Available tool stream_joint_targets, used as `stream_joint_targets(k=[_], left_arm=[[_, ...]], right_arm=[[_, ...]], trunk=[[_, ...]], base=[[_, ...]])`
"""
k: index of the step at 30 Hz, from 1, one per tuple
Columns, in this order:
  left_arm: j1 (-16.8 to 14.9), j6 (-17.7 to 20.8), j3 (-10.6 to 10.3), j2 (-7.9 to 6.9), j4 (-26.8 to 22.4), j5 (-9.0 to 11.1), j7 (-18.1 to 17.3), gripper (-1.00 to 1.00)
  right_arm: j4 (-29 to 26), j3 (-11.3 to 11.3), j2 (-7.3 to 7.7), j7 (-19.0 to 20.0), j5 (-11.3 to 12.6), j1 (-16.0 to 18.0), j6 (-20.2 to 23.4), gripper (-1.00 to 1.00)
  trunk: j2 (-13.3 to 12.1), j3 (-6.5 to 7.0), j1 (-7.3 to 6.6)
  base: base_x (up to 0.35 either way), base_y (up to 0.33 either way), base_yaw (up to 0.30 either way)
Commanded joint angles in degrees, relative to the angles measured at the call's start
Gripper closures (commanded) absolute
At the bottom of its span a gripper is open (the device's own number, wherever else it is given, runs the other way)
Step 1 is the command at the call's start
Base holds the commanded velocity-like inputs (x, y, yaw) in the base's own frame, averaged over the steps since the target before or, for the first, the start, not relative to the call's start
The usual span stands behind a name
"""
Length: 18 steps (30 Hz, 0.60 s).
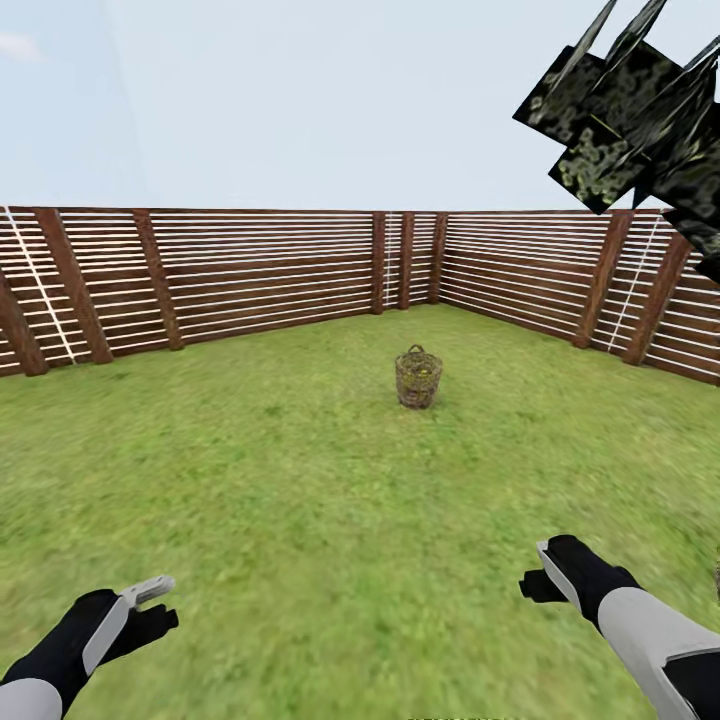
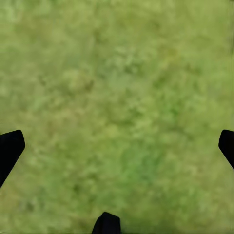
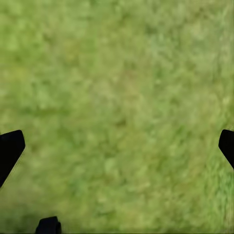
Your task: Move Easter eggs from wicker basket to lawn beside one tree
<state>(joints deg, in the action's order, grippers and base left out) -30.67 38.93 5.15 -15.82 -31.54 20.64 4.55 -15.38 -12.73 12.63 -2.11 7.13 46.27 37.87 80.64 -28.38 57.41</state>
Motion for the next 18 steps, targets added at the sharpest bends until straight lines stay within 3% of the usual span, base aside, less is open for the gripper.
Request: stream_joint_targets(k=[1,18], left_arm=[[0.0,0.27,0.04,0.0,-0.1,0.62,0.48,-1.0],[0.0,0.27,0.01,0.27,-0.1,0.63,0.46,-1.0]], right_arm=[[-0.08,-0.47,0.06,-0.17,0.58,0.05,-0.01,-1.0],[-0.08,-0.48,0.12,0.01,0.52,0.05,-1.14,-1.0]], trunk=[[0.04,-0.06,0.0],[0.04,-0.06,0.0]], base=[[0.002,0.349,-0.251],[0.03,0.349,-0.277]])
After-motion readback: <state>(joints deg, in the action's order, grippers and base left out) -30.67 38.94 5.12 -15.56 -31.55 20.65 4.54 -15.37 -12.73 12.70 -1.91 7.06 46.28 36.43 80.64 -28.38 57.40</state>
